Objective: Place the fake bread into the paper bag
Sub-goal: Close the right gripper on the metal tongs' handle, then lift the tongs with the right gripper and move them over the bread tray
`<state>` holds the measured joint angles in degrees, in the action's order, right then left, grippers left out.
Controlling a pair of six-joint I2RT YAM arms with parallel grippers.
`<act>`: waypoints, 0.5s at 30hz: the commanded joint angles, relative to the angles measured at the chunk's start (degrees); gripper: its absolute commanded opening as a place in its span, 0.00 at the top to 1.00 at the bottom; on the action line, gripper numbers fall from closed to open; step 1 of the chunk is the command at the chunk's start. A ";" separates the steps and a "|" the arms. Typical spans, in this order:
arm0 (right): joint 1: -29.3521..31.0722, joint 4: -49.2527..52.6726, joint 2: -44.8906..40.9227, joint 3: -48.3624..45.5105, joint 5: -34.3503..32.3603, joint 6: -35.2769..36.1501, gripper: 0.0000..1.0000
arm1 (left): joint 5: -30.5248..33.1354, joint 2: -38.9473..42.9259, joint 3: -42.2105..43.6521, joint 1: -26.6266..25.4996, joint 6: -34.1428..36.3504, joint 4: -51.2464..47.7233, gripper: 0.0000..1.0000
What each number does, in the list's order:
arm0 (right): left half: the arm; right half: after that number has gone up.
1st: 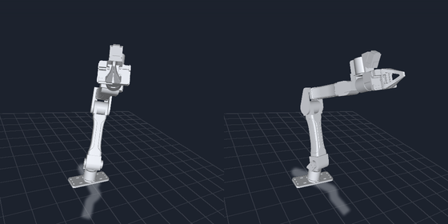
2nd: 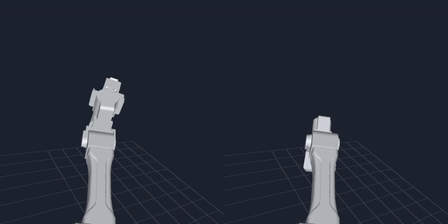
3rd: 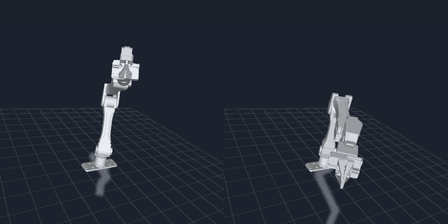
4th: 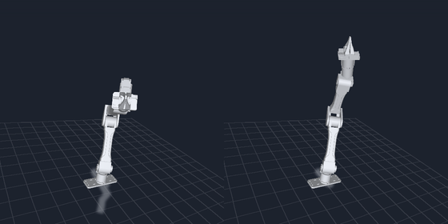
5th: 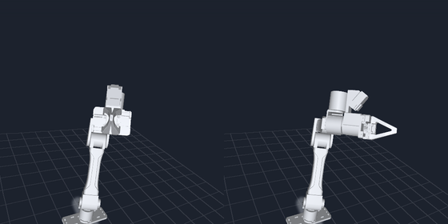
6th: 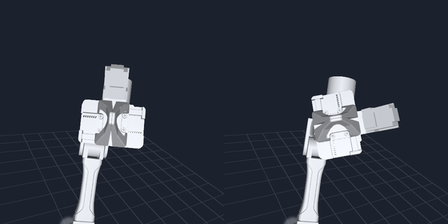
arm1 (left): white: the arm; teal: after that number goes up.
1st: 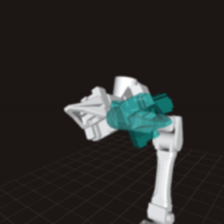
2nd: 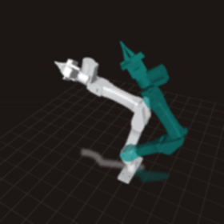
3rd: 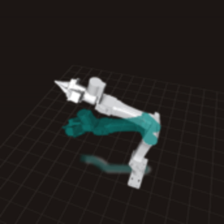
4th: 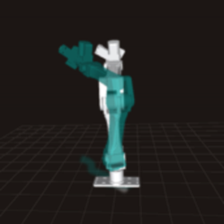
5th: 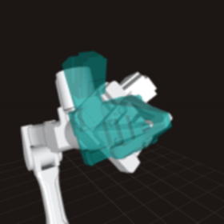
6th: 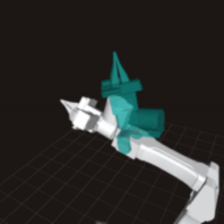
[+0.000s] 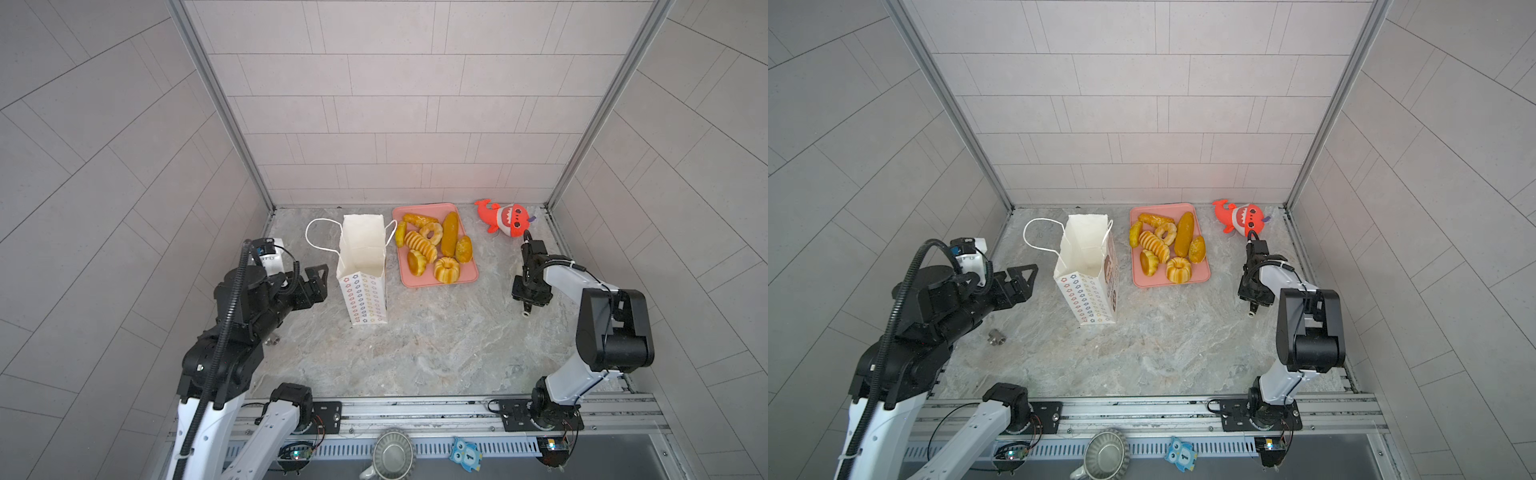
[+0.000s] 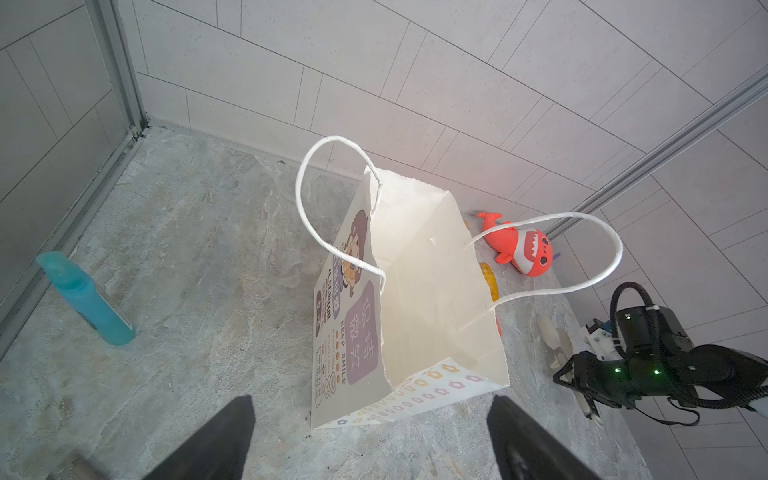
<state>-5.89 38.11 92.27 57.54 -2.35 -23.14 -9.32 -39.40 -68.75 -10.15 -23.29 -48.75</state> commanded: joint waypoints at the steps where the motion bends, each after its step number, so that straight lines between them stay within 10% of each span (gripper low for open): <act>1: 0.25 1.86 -4.31 -0.91 -1.18 -0.51 0.61 | 1.80 0.60 -0.20 -0.13 1.05 -1.07 0.05; 15: 1.14 7.99 -20.34 0.63 6.29 0.53 0.66 | 5.76 -3.13 -5.40 -0.04 -0.61 -3.87 0.00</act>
<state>-5.50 43.11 74.94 56.36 2.04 -23.03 -4.60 -41.69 -71.79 -10.15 -23.31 -51.57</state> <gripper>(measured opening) 0.339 0.997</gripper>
